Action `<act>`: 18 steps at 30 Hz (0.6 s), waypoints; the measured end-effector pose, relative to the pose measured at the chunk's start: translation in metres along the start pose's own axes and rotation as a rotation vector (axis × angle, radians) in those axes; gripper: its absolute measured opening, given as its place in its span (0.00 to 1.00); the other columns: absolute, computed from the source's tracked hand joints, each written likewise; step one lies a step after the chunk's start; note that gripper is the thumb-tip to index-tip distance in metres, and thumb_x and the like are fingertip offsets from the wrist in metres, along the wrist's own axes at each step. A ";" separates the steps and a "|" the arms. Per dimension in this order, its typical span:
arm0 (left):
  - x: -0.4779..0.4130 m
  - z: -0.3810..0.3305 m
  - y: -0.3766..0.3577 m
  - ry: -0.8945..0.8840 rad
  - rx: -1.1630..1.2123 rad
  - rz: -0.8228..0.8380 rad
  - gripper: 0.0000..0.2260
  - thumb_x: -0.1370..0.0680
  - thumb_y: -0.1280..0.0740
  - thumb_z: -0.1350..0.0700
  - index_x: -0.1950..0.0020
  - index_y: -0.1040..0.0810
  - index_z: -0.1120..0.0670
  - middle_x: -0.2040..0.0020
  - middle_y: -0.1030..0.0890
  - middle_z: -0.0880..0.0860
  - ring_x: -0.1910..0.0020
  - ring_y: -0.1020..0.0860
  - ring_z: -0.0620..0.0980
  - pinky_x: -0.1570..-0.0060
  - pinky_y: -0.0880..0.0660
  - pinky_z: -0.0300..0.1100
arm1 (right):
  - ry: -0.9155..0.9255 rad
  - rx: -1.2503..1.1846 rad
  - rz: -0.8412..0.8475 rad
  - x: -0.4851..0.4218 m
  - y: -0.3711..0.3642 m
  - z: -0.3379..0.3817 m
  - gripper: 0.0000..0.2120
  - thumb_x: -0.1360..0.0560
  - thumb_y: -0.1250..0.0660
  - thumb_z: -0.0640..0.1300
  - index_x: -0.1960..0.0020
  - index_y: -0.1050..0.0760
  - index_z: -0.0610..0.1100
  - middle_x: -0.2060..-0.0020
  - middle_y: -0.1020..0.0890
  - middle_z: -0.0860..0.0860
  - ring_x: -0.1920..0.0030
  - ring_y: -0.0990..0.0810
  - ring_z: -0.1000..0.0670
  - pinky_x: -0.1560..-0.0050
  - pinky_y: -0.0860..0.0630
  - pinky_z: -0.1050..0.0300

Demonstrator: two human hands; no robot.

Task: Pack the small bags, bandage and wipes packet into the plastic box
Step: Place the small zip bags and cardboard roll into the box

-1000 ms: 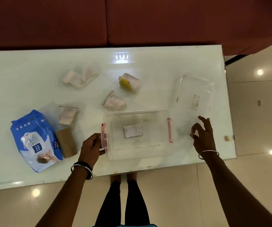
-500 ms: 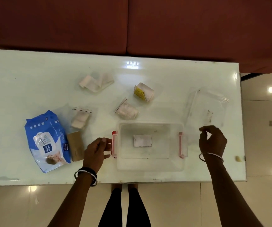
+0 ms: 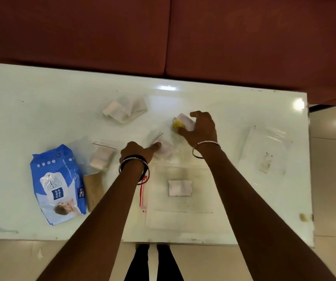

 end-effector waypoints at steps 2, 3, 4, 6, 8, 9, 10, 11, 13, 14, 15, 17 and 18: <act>-0.006 -0.004 -0.008 0.060 0.081 0.089 0.40 0.39 0.28 0.30 0.46 0.24 0.64 0.48 0.17 0.60 0.50 0.19 0.60 0.54 0.24 0.46 | -0.005 0.058 0.054 -0.007 -0.014 0.003 0.32 0.33 0.24 0.52 0.34 0.29 0.40 0.38 0.25 0.41 0.38 0.25 0.40 0.39 0.30 0.52; -0.008 -0.006 -0.012 0.078 0.109 0.127 0.42 0.40 0.26 0.31 0.42 0.25 0.64 0.45 0.18 0.60 0.47 0.19 0.60 0.48 0.22 0.49 | -0.004 0.084 0.063 -0.010 -0.019 0.002 0.31 0.32 0.24 0.50 0.34 0.29 0.40 0.38 0.25 0.41 0.39 0.26 0.39 0.40 0.30 0.52; -0.008 -0.008 -0.015 0.096 0.115 0.141 0.44 0.41 0.26 0.31 0.38 0.26 0.63 0.42 0.19 0.60 0.44 0.20 0.61 0.43 0.23 0.52 | -0.006 0.099 0.066 -0.011 -0.023 0.000 0.30 0.31 0.25 0.49 0.33 0.29 0.41 0.39 0.25 0.41 0.39 0.26 0.39 0.40 0.30 0.52; -0.009 -0.013 -0.019 0.113 0.101 0.100 0.46 0.42 0.25 0.32 0.36 0.29 0.61 0.40 0.20 0.59 0.42 0.20 0.61 0.42 0.24 0.56 | -0.010 0.100 0.062 -0.012 -0.028 -0.005 0.29 0.30 0.27 0.46 0.32 0.30 0.43 0.38 0.25 0.42 0.38 0.27 0.38 0.41 0.31 0.53; -0.012 -0.018 -0.022 0.120 0.089 0.068 0.45 0.43 0.24 0.33 0.36 0.30 0.60 0.41 0.20 0.59 0.43 0.20 0.61 0.42 0.23 0.56 | 0.002 0.100 0.035 -0.012 -0.031 -0.010 0.28 0.30 0.27 0.45 0.32 0.29 0.45 0.39 0.24 0.43 0.39 0.27 0.39 0.42 0.31 0.54; -0.014 -0.020 -0.023 0.117 0.091 0.068 0.45 0.43 0.23 0.34 0.37 0.30 0.60 0.41 0.20 0.59 0.43 0.20 0.61 0.42 0.23 0.56 | 0.009 0.103 0.022 -0.012 -0.031 -0.011 0.28 0.30 0.27 0.44 0.32 0.29 0.46 0.39 0.24 0.44 0.39 0.27 0.40 0.43 0.31 0.54; -0.015 -0.022 -0.023 0.113 0.096 0.066 0.44 0.43 0.23 0.35 0.37 0.29 0.59 0.41 0.20 0.59 0.43 0.20 0.61 0.42 0.23 0.55 | 0.014 0.105 0.012 -0.012 -0.032 -0.012 0.28 0.31 0.26 0.44 0.33 0.28 0.46 0.40 0.23 0.44 0.40 0.26 0.40 0.45 0.31 0.55; -0.016 -0.024 -0.023 0.104 0.103 0.057 0.43 0.43 0.22 0.35 0.37 0.28 0.59 0.41 0.20 0.58 0.43 0.20 0.61 0.43 0.23 0.55 | 0.018 0.105 0.007 -0.012 -0.032 -0.013 0.27 0.31 0.26 0.44 0.34 0.28 0.46 0.42 0.23 0.44 0.41 0.26 0.40 0.48 0.31 0.55; -0.018 -0.026 -0.023 0.078 0.113 0.041 0.40 0.43 0.22 0.37 0.39 0.27 0.58 0.41 0.20 0.58 0.44 0.20 0.61 0.45 0.22 0.52 | 0.015 0.104 0.006 -0.015 -0.030 -0.013 0.26 0.33 0.24 0.45 0.37 0.26 0.45 0.44 0.21 0.44 0.43 0.24 0.40 0.50 0.30 0.55; -0.018 -0.026 -0.021 0.062 0.120 0.043 0.40 0.43 0.22 0.37 0.40 0.27 0.58 0.42 0.20 0.57 0.45 0.20 0.60 0.46 0.22 0.51 | 0.009 0.103 0.005 -0.017 -0.027 -0.013 0.26 0.34 0.24 0.47 0.38 0.26 0.45 0.45 0.20 0.44 0.43 0.23 0.40 0.50 0.29 0.54; -0.019 -0.025 -0.020 0.042 0.142 0.055 0.40 0.44 0.21 0.37 0.41 0.26 0.58 0.43 0.19 0.57 0.46 0.19 0.59 0.47 0.21 0.51 | 0.000 0.094 -0.002 -0.019 -0.024 -0.012 0.26 0.34 0.23 0.48 0.39 0.25 0.44 0.46 0.19 0.44 0.44 0.22 0.40 0.51 0.29 0.54; -0.018 -0.022 -0.013 0.007 0.322 0.084 0.39 0.47 0.21 0.38 0.44 0.22 0.58 0.47 0.17 0.57 0.49 0.17 0.58 0.48 0.20 0.51 | -0.029 0.005 -0.047 -0.020 -0.012 -0.009 0.26 0.35 0.22 0.51 0.41 0.24 0.44 0.48 0.17 0.45 0.47 0.19 0.43 0.51 0.27 0.56; -0.017 -0.019 -0.008 -0.013 0.474 0.089 0.36 0.49 0.20 0.39 0.47 0.20 0.57 0.50 0.16 0.57 0.51 0.17 0.57 0.49 0.19 0.52 | -0.049 -0.080 -0.084 -0.017 -0.005 -0.006 0.26 0.36 0.21 0.52 0.42 0.24 0.44 0.50 0.16 0.47 0.51 0.18 0.46 0.52 0.26 0.57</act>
Point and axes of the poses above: each hand's wrist, its own x-axis away from the middle knuckle, its own y-axis out of the back of the hand, z = x × y, the point moved 3 cm from there along -x, towards the middle knuckle
